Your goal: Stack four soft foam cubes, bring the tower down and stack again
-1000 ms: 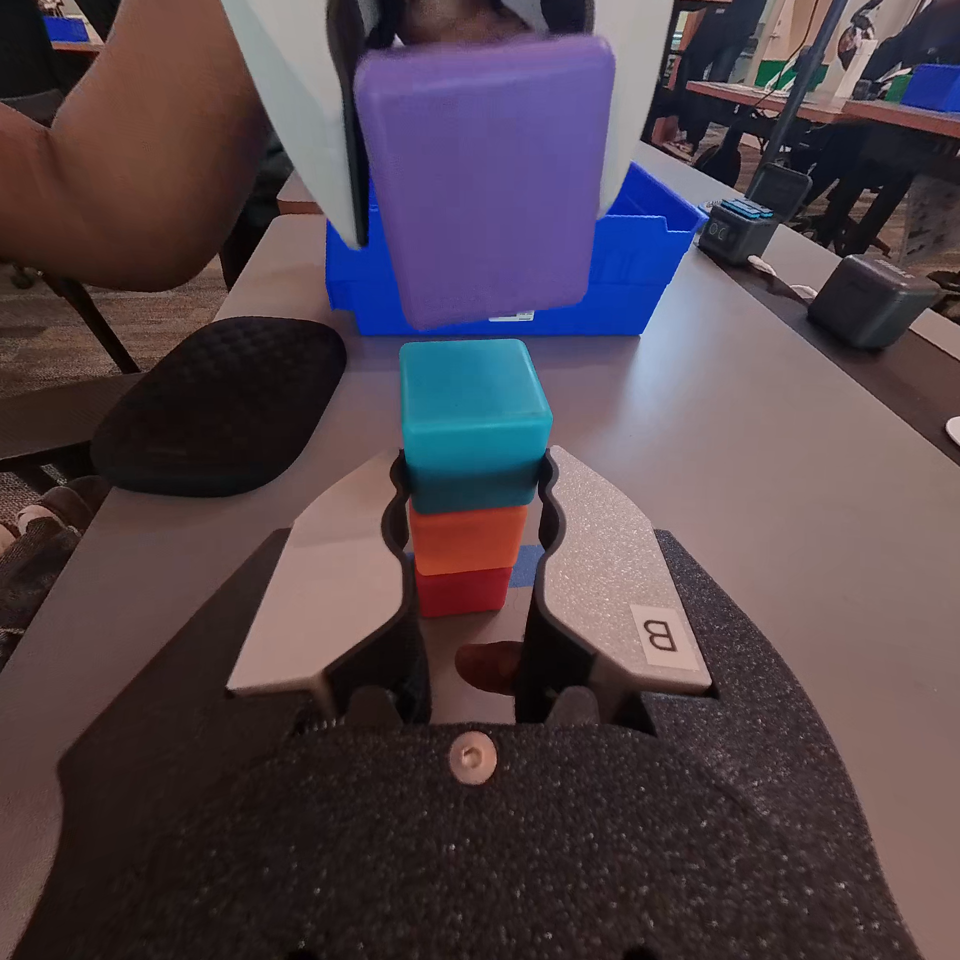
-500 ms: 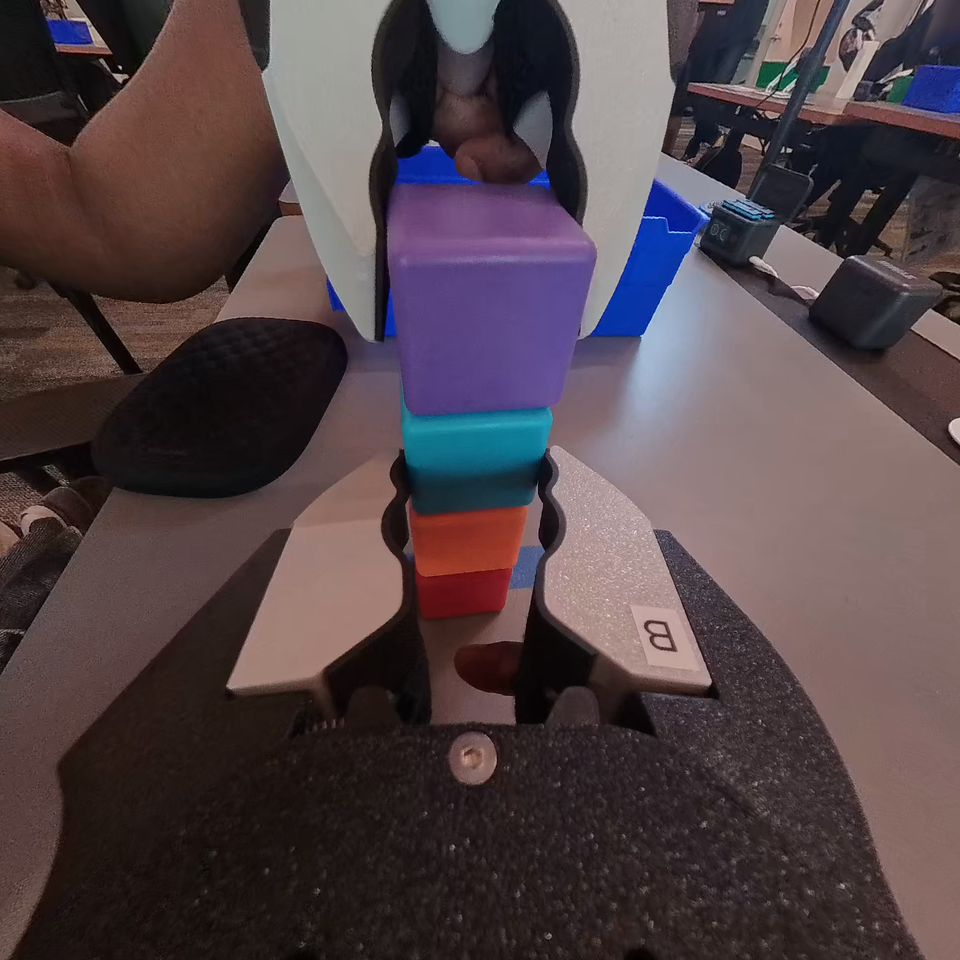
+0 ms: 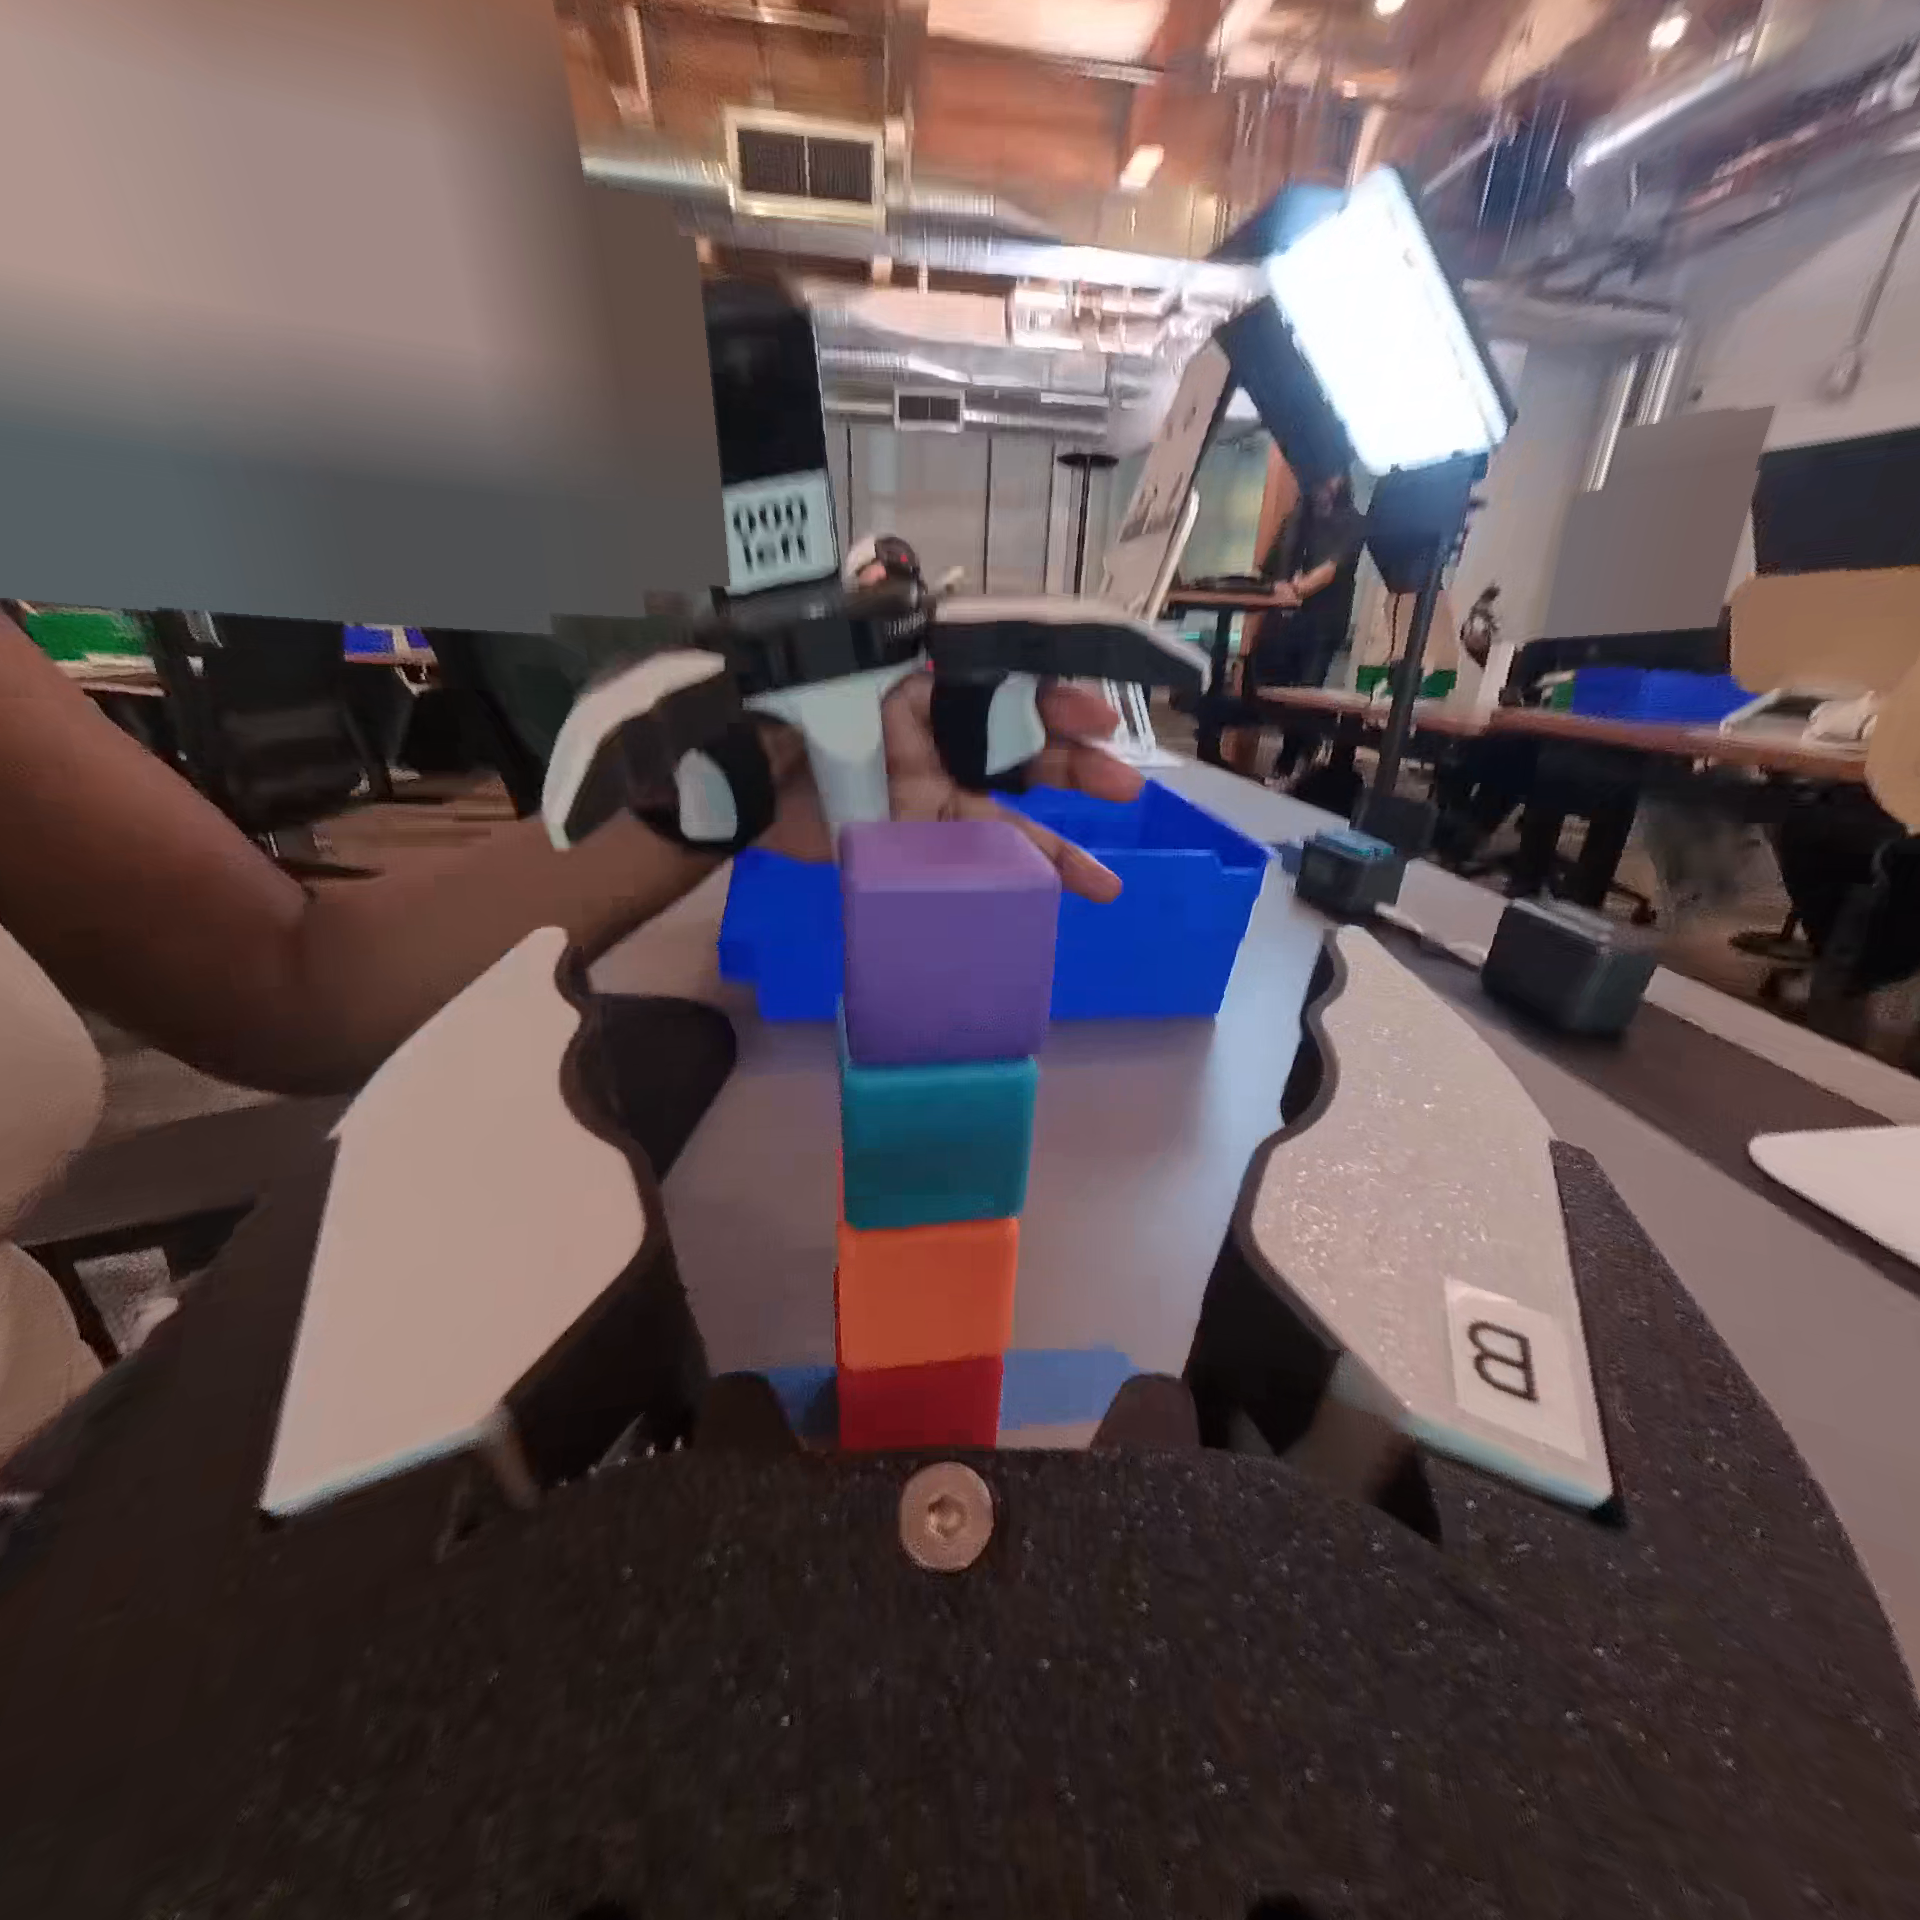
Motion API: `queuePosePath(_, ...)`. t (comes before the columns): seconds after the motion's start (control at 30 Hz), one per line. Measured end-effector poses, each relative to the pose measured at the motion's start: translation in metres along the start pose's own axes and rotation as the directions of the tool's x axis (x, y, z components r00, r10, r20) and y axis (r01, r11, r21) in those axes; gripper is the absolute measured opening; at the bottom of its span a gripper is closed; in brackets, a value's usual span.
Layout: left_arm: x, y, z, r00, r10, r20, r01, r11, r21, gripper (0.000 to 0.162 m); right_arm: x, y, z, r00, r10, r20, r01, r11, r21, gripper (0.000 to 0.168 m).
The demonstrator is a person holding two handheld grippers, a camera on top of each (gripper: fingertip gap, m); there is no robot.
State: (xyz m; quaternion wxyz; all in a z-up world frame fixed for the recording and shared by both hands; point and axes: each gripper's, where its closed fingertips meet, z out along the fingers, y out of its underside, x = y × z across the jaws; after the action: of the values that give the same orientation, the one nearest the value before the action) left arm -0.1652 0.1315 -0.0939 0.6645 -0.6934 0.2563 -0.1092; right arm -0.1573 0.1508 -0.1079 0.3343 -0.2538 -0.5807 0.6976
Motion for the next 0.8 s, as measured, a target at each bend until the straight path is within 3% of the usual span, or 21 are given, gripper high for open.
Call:
queuePosePath(0.1, 0.006, 0.001, 0.0, 0.997, -0.075, -0.035, 0.077, 0.995, 0.067, 0.145, -0.001, -0.008, 0.003, 1.0, -0.014, 0.003, 0.014, 0.999, -0.039, 0.147)
queuePosePath(0.23, 0.002, -0.003, -0.002, 0.995, -0.098, -0.035, 0.103, 0.973, 0.204, 0.145, -0.005, -0.014, 0.009, 0.999, -0.05, 0.014, 0.051, 0.998, -0.043, 0.147)
queuePosePath(0.33, 0.006, 0.007, -0.005, 0.987, -0.137, -0.08, 0.151, 0.967, 0.207, 0.145, -0.007, -0.012, 0.006, 0.999, -0.032, 0.012, 0.032, 0.999, 0.005, 0.144)
queuePosePath(0.4, 0.005, 0.016, -0.004, 0.991, -0.121, -0.066, 0.131, 0.975, 0.18, 0.145, -0.008, 0.0, 0.004, 0.999, -0.028, 0.022, 0.028, 0.999, -0.039, 0.139)
queuePosePath(0.57, 0.014, 0.08, 0.005, 0.993, -0.086, -0.083, 0.071, 0.983, -0.169, 0.145, -0.013, 0.041, -0.004, 0.996, -0.028, 0.085, 0.05, 0.964, -0.262, 0.127)
queuePosePath(0.8, 0.025, 0.155, 0.005, 0.989, -0.094, -0.112, 0.02, 0.846, -0.532, 0.145, -0.012, 0.107, -0.026, 0.994, -0.023, 0.108, 0.083, 0.804, -0.588, 0.127)
